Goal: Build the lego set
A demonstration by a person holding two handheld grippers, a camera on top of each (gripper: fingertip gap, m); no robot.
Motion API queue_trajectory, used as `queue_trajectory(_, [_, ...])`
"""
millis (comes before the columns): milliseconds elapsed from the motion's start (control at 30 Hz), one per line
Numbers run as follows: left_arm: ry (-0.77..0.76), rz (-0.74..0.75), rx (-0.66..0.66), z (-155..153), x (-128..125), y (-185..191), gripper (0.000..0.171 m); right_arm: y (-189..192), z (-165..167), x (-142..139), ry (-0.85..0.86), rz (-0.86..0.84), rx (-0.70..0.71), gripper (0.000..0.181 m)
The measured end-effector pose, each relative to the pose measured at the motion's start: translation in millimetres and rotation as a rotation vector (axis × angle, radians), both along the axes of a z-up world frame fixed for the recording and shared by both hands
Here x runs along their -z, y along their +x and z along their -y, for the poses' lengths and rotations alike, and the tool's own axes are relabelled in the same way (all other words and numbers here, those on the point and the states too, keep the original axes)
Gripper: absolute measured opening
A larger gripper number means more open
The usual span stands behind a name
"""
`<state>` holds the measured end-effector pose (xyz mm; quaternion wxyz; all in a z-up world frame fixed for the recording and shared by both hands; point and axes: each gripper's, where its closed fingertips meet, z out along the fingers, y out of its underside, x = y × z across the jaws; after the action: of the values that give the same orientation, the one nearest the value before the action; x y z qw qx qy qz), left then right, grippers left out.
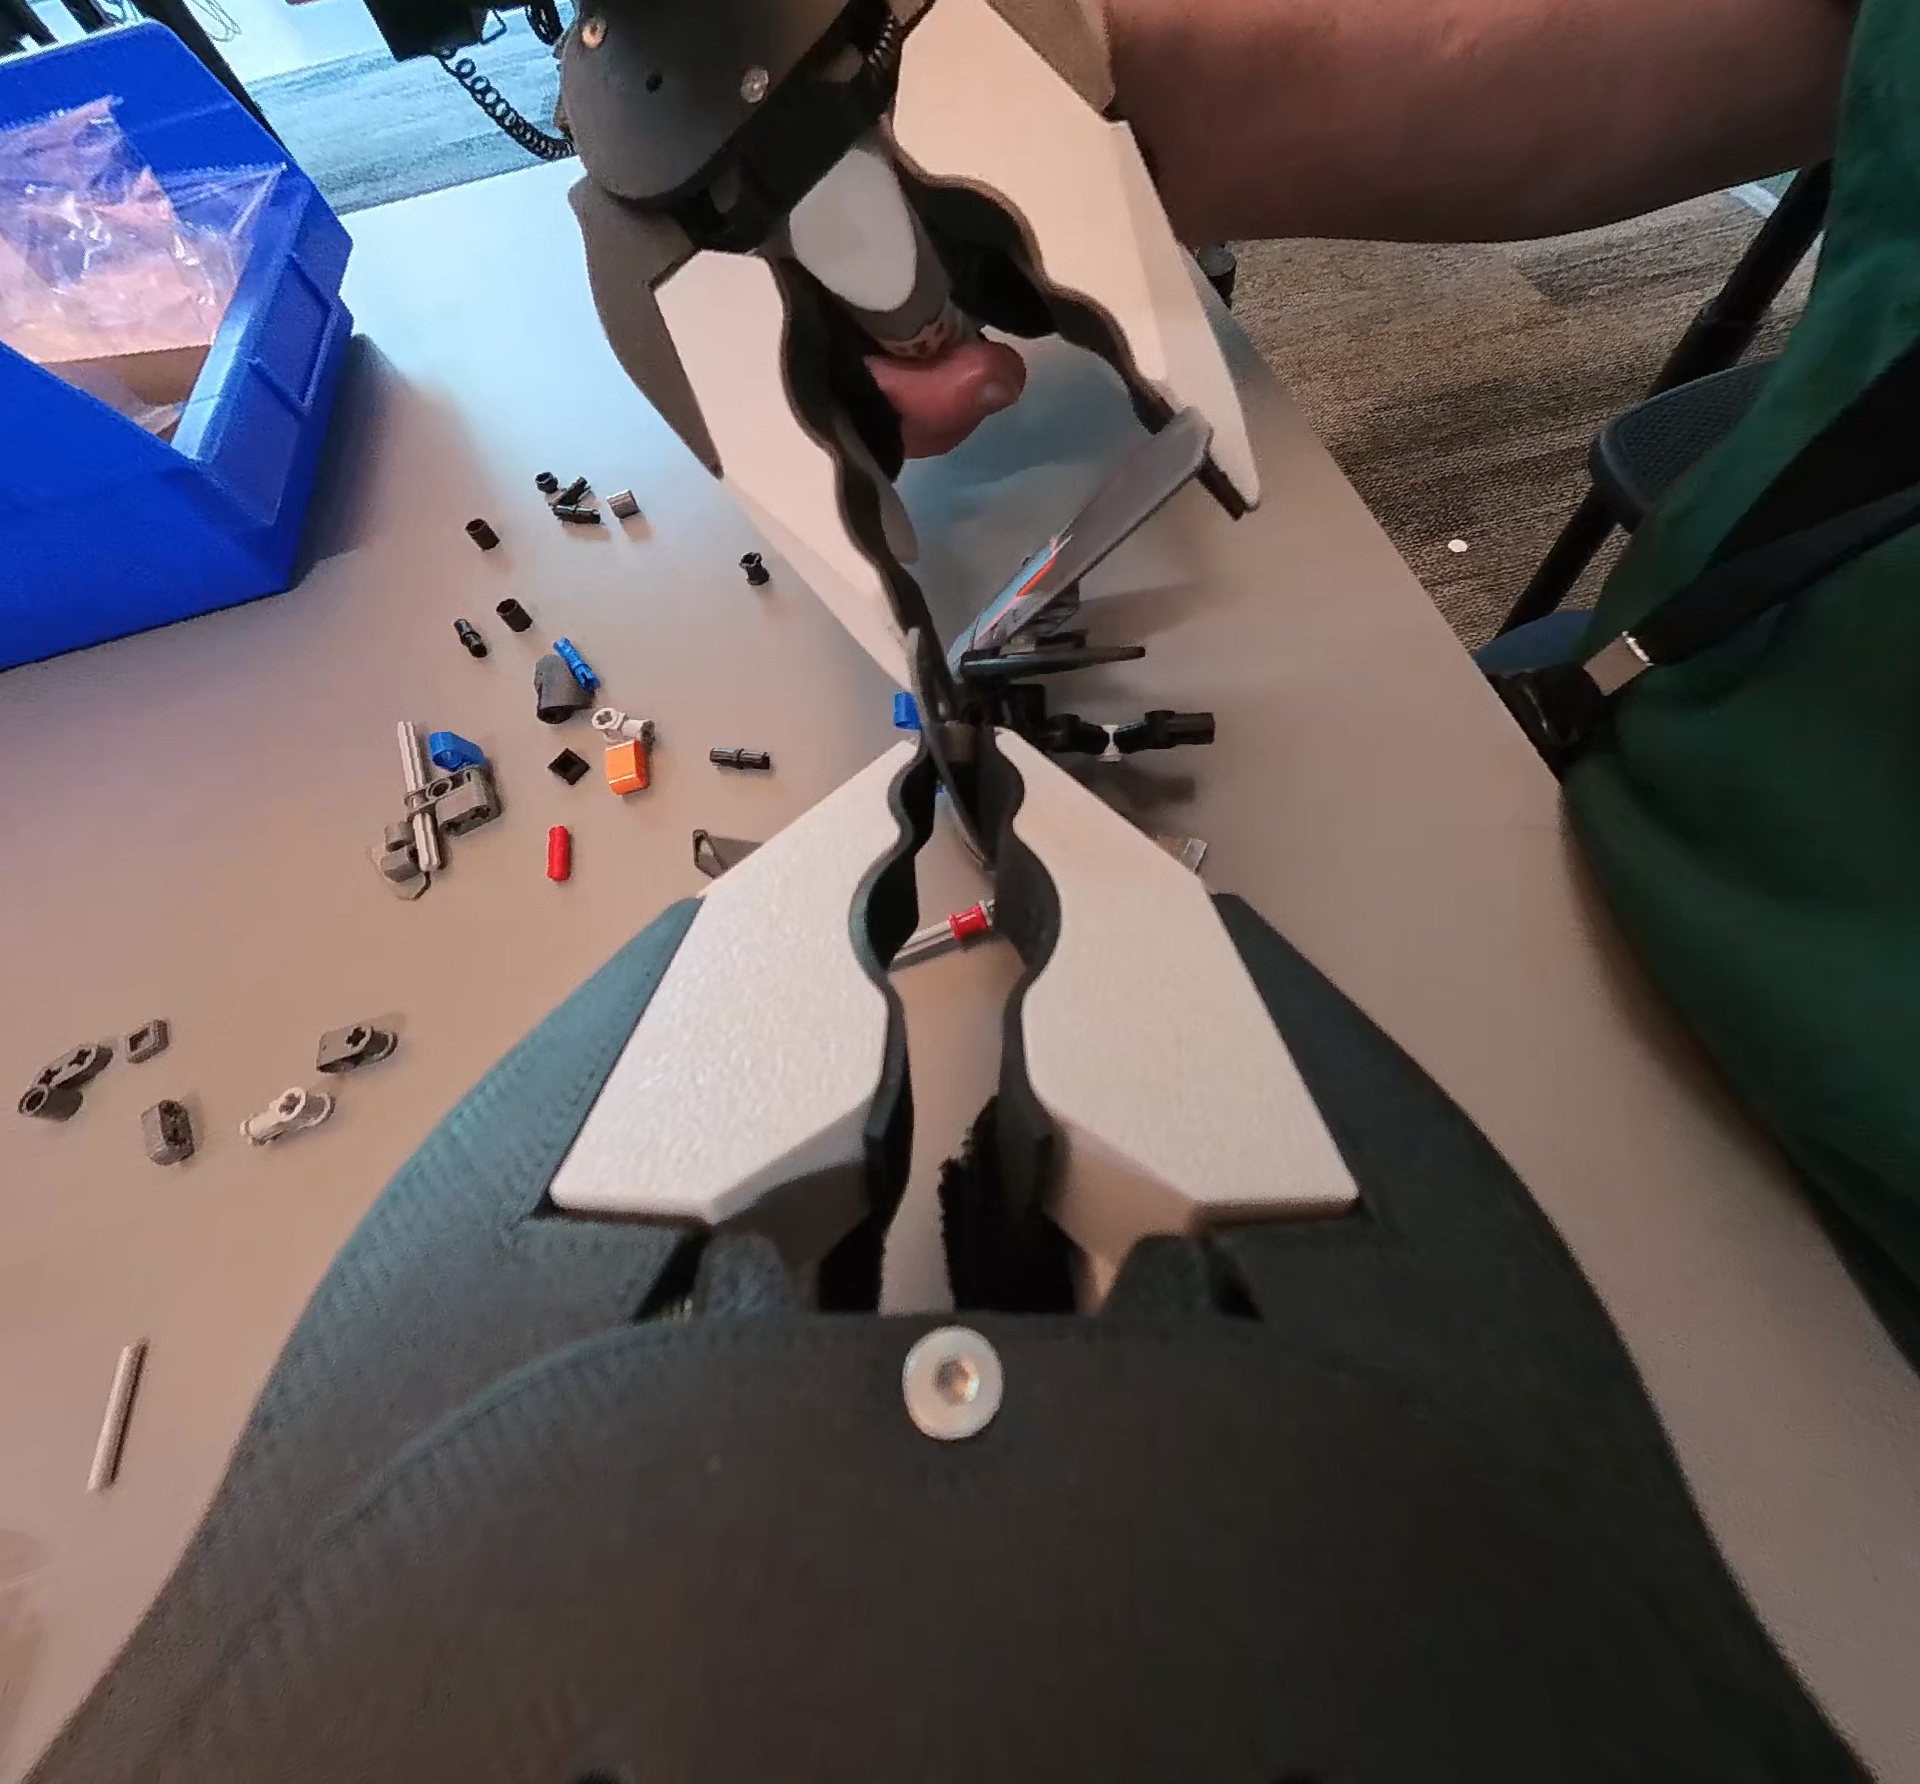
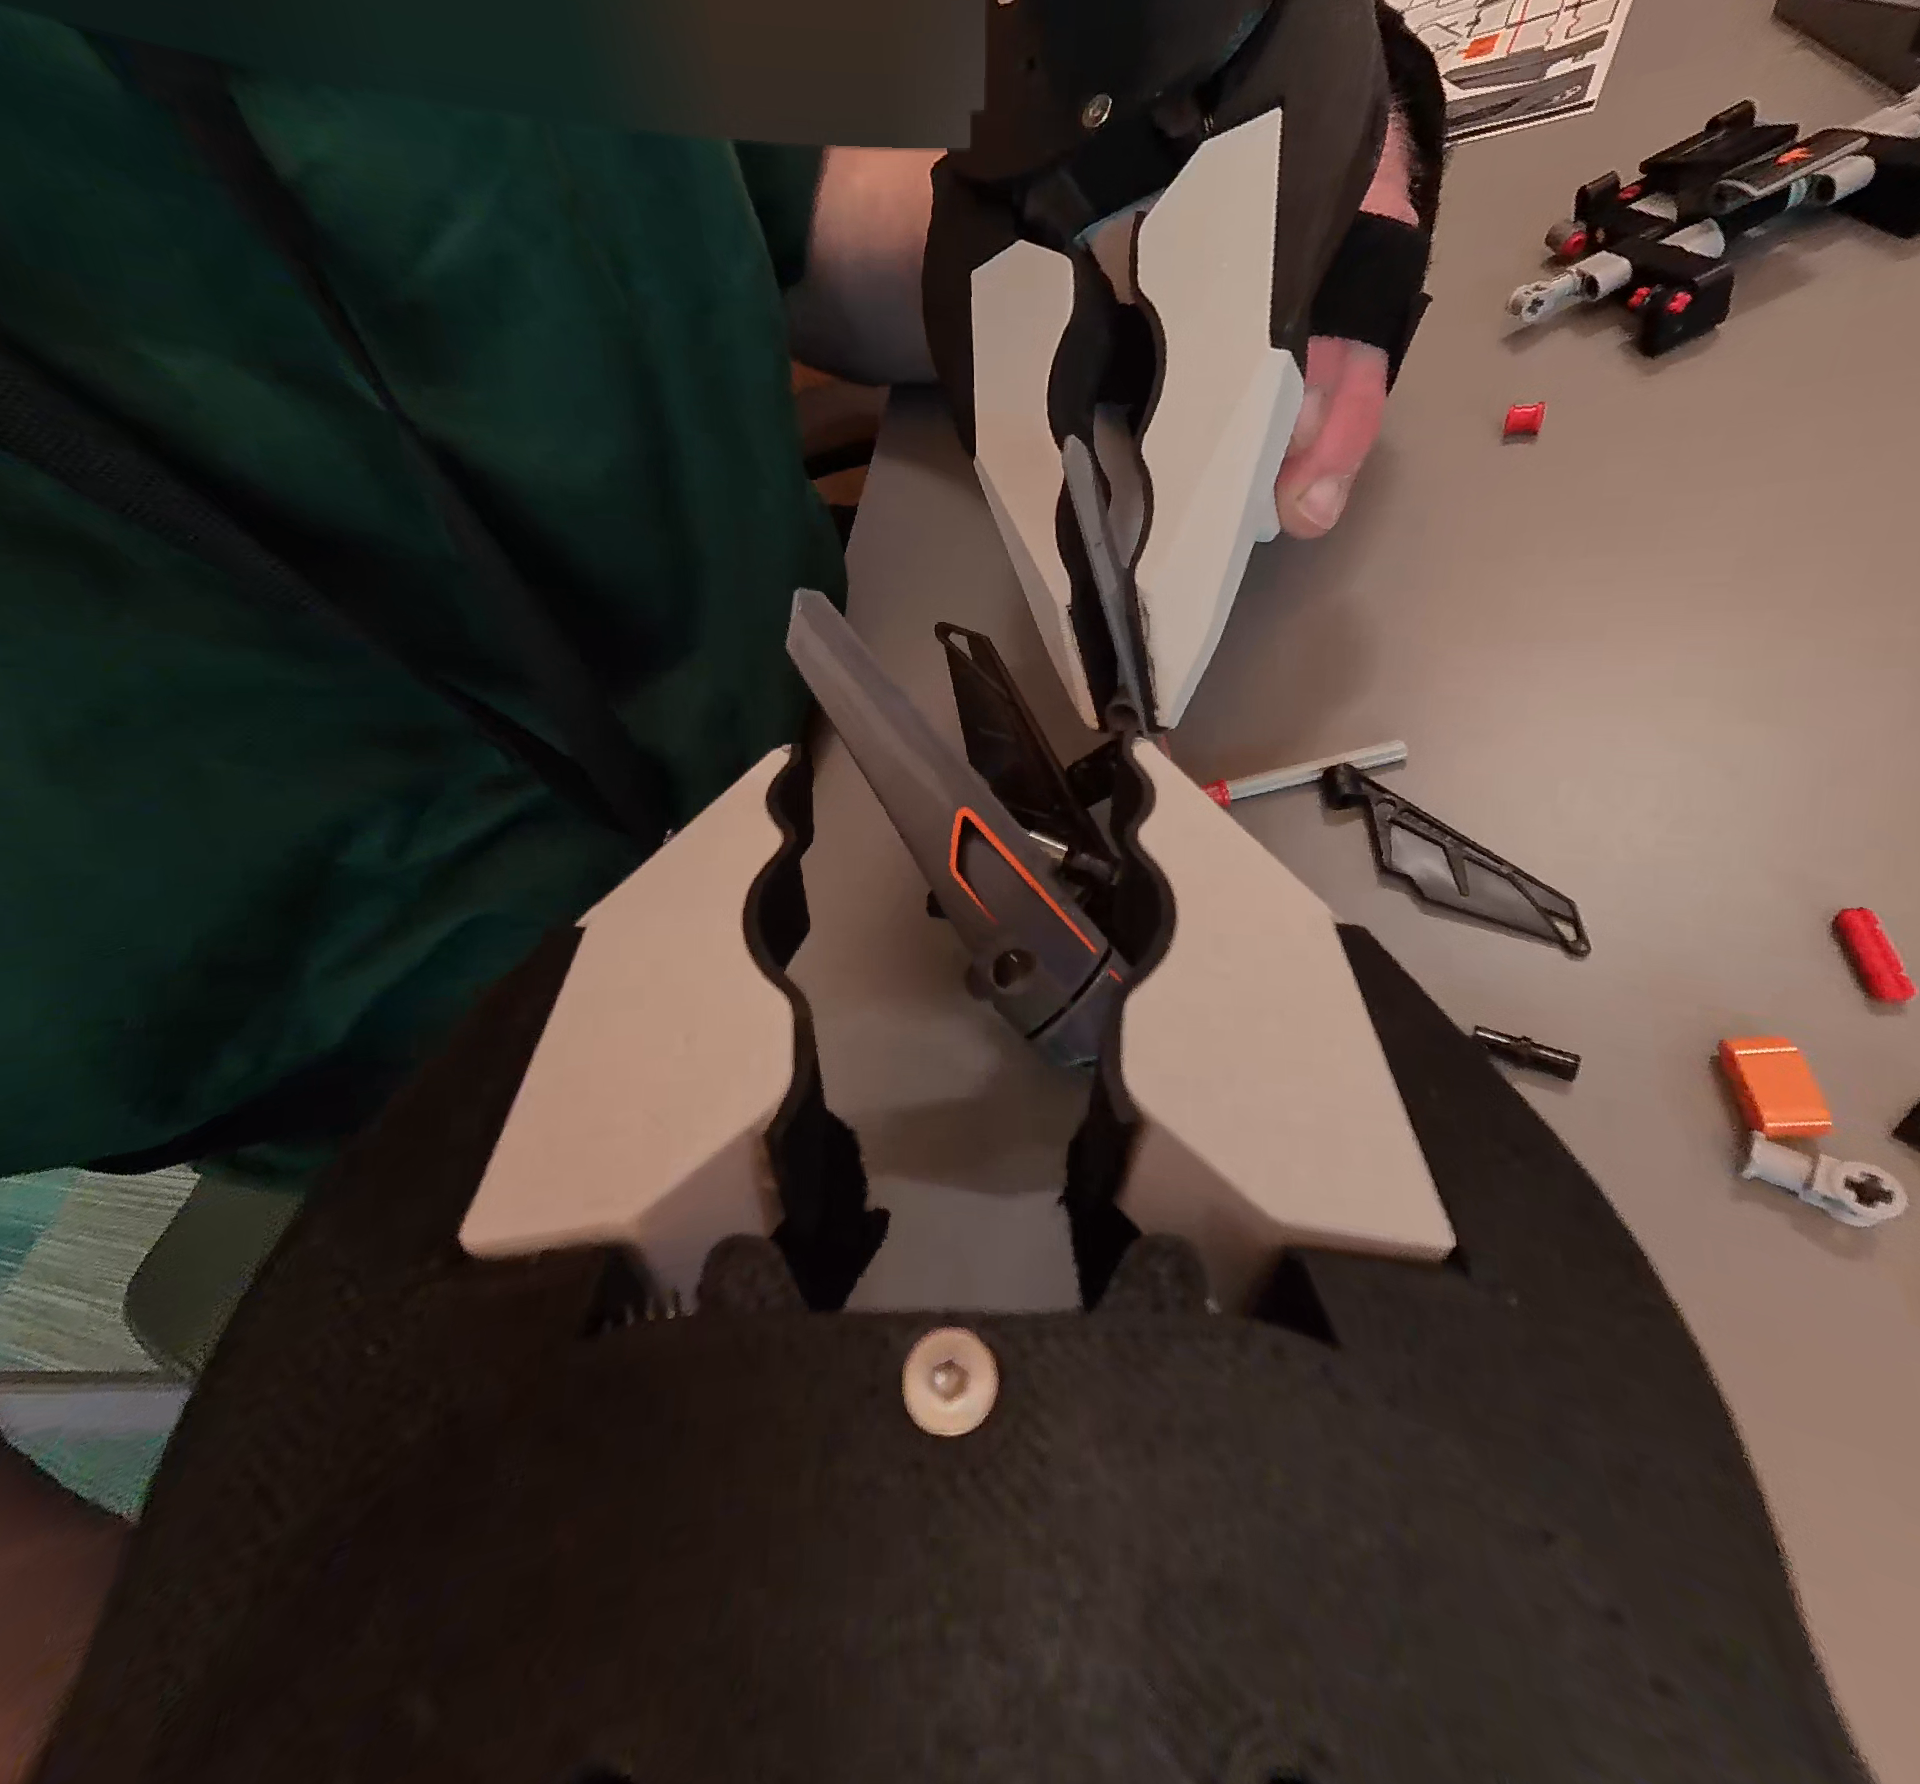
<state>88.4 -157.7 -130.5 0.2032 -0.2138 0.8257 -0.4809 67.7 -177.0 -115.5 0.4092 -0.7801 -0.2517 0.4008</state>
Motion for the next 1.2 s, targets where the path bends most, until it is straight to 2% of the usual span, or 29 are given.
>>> queue_trajectory(400, [-0.002, -0.006, 0.014, 4, 1, -1, 0.005, 0, 4, 2, 0.005, 0.016, -0.01, 0.049])
queue_trajectory(500, [0.0, 0.002, 0.017, 5, 1, -1, 0.005, 6, 2, -10, 0.029, -0.032, 0.027, 0.055])
queue_trajectory(567, [-0.005, -0.014, 0.025, 7, 2, -2, 0.005, 11, 4, -10, 0.028, -0.007, 0.057, 0.055])
queue_trajectory(767, [0.006, -0.036, 0.026, 2, -1, -9, 0.024, 28, 12, -22, 0.042, -0.012, 0.158, 0.055])
queue_trajectory(933, [0.043, -0.118, -0.046, -23, 2, -3, 0.029, 42, 21, -27, 0.058, -0.001, 0.254, 0.055])
queue_trajectory(1100, [0.122, -0.208, -0.159, -41, 23, 12, 0.028, 49, 26, -21, 0.047, -0.001, 0.308, 0.052])
queue_trajectory(1200, [0.111, -0.271, -0.178, -38, 29, 20, 0.029, 47, 27, -18, 0.052, -0.001, 0.308, 0.051])
